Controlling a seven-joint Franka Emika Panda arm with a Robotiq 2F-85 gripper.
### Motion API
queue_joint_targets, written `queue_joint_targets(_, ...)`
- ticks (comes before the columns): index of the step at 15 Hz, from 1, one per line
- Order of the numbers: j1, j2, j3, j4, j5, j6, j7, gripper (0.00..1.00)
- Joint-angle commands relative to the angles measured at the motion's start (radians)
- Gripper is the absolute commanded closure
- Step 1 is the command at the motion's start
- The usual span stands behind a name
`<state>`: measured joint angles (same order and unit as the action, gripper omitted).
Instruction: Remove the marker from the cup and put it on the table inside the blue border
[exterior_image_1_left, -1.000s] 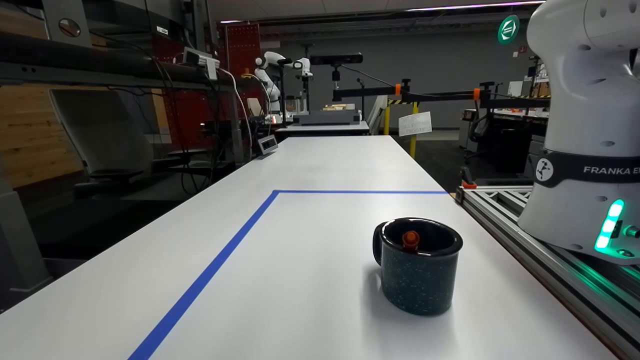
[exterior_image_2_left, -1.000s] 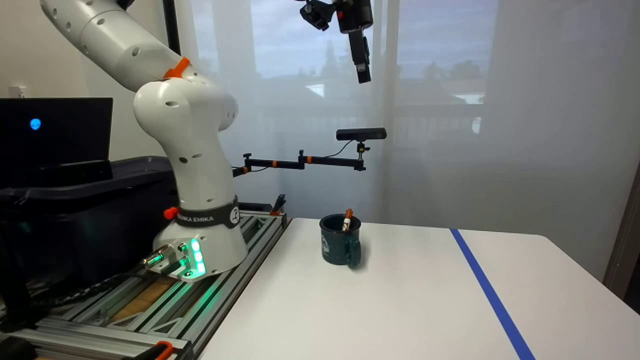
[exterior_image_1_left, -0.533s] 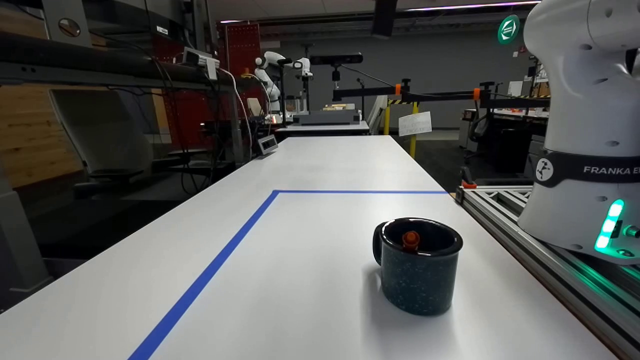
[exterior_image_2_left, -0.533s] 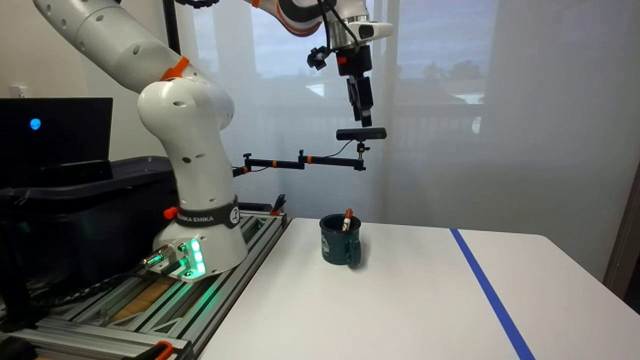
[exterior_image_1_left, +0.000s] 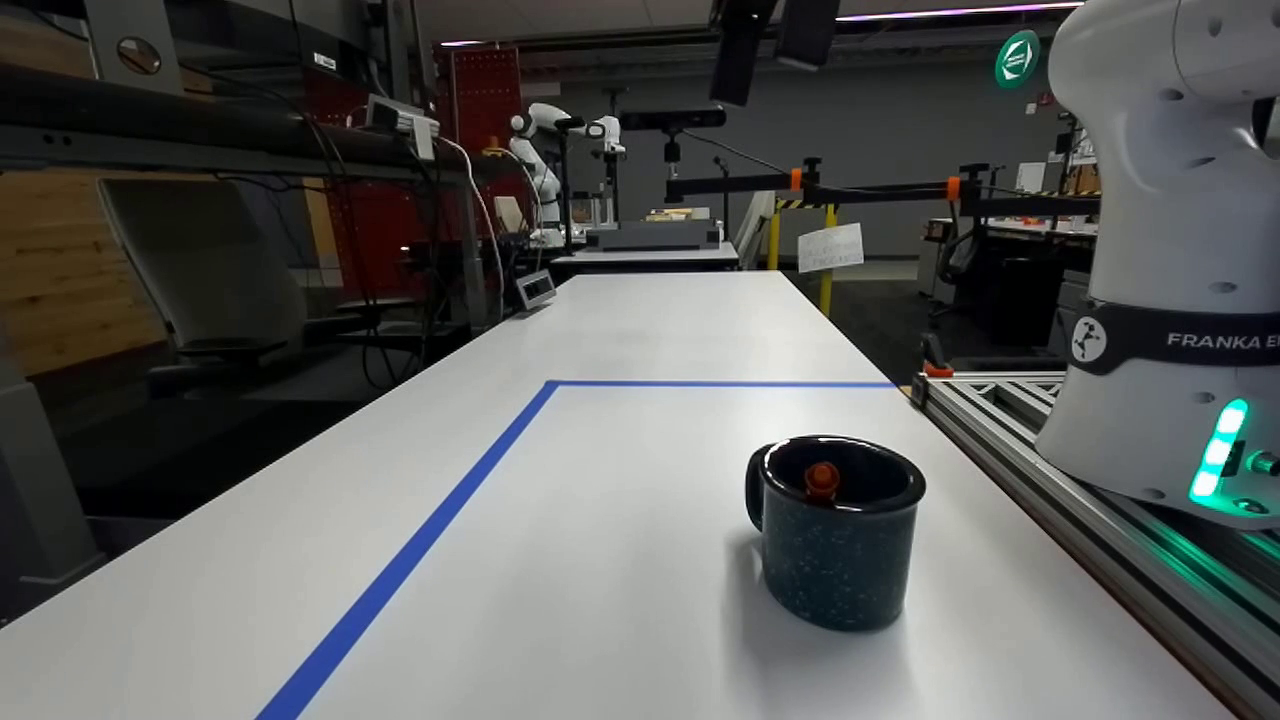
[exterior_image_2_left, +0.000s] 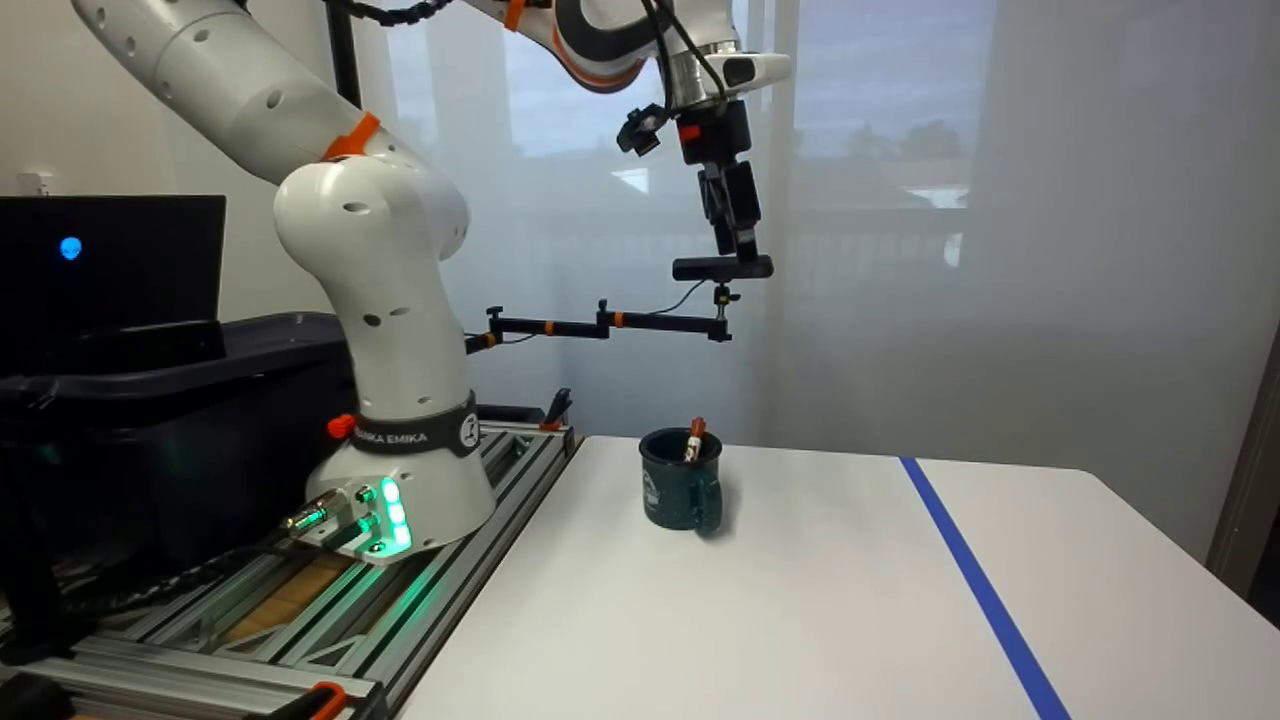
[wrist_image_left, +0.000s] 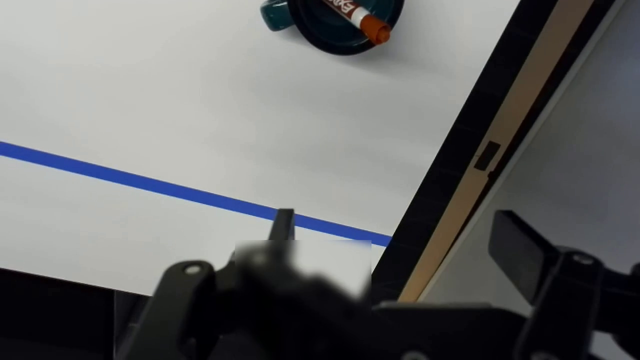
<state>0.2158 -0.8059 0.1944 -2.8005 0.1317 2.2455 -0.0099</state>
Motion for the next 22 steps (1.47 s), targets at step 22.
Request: queue_joint_targets(22, 0.156, 0.331, -0.043, 0.027, -0.095, -0.182, -0.353, 0.00)
